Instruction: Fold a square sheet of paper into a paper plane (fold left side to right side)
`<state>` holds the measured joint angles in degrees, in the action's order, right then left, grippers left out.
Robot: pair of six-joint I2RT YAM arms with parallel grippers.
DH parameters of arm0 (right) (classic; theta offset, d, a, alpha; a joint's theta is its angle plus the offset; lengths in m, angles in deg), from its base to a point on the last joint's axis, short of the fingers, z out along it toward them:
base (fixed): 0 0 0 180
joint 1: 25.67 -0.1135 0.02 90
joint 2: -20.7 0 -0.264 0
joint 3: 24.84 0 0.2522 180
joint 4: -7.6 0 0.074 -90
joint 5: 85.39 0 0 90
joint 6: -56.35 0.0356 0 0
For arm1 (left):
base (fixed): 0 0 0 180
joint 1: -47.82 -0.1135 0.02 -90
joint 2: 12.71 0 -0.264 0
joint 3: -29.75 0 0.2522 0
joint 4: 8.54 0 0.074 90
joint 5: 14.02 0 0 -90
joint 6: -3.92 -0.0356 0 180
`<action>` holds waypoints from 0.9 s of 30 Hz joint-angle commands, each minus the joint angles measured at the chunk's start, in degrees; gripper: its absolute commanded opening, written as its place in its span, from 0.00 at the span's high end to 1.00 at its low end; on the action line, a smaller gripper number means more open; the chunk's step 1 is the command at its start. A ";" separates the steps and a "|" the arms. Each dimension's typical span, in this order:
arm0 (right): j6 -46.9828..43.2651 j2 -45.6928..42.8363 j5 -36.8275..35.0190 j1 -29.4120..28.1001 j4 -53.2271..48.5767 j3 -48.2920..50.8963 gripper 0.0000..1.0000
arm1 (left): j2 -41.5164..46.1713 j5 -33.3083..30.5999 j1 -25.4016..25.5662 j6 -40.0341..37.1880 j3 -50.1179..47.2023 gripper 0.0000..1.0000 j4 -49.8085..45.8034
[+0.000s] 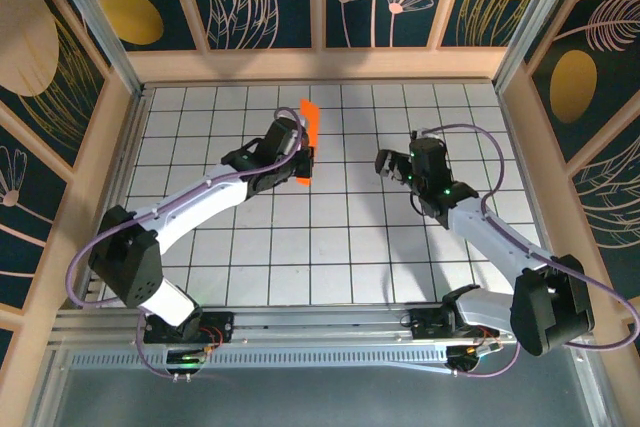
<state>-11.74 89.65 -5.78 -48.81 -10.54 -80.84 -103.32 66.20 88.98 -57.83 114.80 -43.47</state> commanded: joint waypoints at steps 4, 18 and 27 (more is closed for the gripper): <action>-0.02 0.13 -7.80 2.12 -1.25 2.63 0.01 | -5.01 -22.61 6.29 -0.80 8.17 1.00 -21.55; 2.83 3.00 -2.12 6.90 4.65 6.55 0.01 | -22.40 -25.08 13.69 18.97 11.20 1.00 -33.86; 2.88 3.99 0.52 7.33 5.26 7.68 0.01 | -27.48 -12.78 13.63 18.07 12.85 0.94 -22.43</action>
<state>-9.40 93.36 -6.18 -42.10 -7.22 -74.13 -129.22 49.00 102.58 -40.78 126.36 -69.50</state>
